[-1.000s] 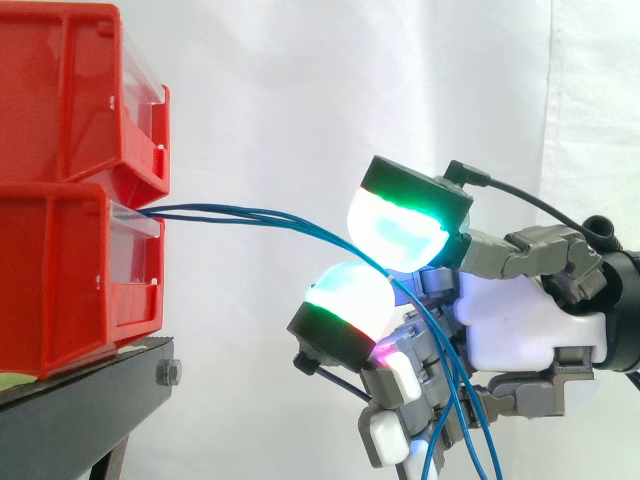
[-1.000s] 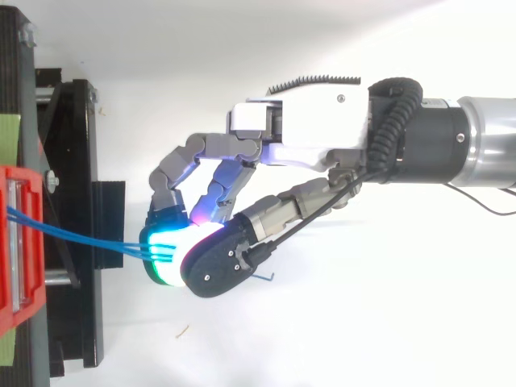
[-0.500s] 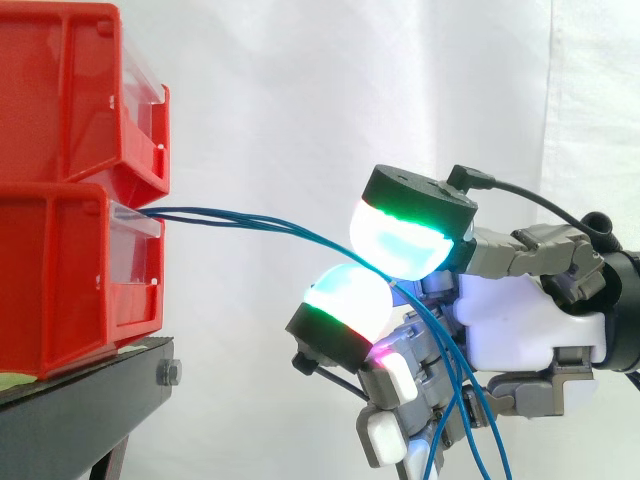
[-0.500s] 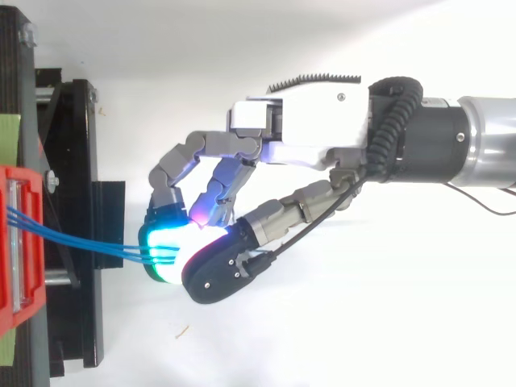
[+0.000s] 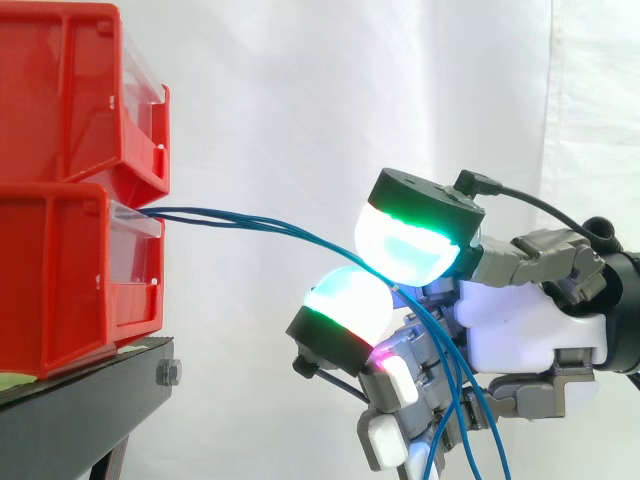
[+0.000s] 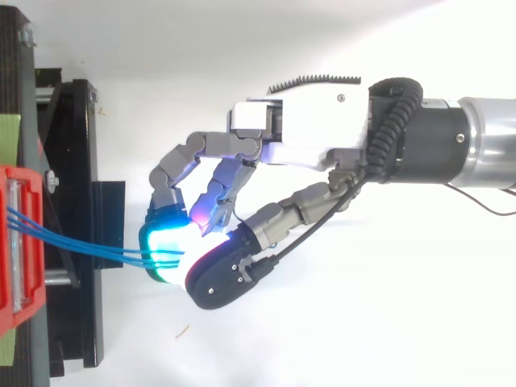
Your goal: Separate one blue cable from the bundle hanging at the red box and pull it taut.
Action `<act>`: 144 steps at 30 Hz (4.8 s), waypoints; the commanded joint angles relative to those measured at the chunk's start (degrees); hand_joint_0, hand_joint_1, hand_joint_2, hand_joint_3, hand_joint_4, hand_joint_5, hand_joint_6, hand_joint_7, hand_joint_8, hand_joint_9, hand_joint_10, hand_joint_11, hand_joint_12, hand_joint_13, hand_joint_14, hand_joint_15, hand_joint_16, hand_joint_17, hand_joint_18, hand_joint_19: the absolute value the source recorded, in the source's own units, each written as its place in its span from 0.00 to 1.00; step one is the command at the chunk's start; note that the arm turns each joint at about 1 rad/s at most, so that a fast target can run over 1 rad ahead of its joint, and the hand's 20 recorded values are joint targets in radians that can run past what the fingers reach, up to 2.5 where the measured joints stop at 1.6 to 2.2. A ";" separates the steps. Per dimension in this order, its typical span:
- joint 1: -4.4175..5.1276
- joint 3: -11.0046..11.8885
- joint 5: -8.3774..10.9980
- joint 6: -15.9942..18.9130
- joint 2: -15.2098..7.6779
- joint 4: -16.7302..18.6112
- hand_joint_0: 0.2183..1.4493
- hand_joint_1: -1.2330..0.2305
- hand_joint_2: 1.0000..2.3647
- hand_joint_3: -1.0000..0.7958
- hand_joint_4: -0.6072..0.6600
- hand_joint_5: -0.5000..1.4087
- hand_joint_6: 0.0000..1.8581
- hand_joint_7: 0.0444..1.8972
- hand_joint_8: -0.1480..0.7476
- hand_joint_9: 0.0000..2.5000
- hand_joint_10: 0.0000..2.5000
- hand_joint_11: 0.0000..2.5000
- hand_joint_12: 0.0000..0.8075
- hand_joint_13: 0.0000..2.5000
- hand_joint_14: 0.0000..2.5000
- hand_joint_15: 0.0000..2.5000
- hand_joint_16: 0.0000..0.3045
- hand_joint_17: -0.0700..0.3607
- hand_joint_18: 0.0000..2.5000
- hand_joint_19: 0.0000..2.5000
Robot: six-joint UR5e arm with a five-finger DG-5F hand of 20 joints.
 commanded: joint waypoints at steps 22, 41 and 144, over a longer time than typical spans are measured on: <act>0.00 0.00 0.00 0.00 0.00 0.00 0.52 0.17 0.00 0.31 0.46 0.14 0.50 0.56 0.42 0.30 0.01 0.28 0.41 0.32 0.01 0.17 0.14 0.38 0.33 0.14; 0.00 0.00 0.00 0.00 0.00 0.00 0.23 0.21 0.00 0.28 0.61 0.15 0.49 0.52 0.51 0.31 0.01 0.29 0.46 0.33 0.01 0.17 0.15 0.41 0.36 0.14; 0.00 -0.09 -0.18 0.26 0.00 -0.97 0.35 0.26 0.01 0.43 0.43 0.18 0.47 0.70 0.50 0.38 0.01 0.26 0.42 0.24 0.00 0.12 0.14 0.39 0.30 0.15</act>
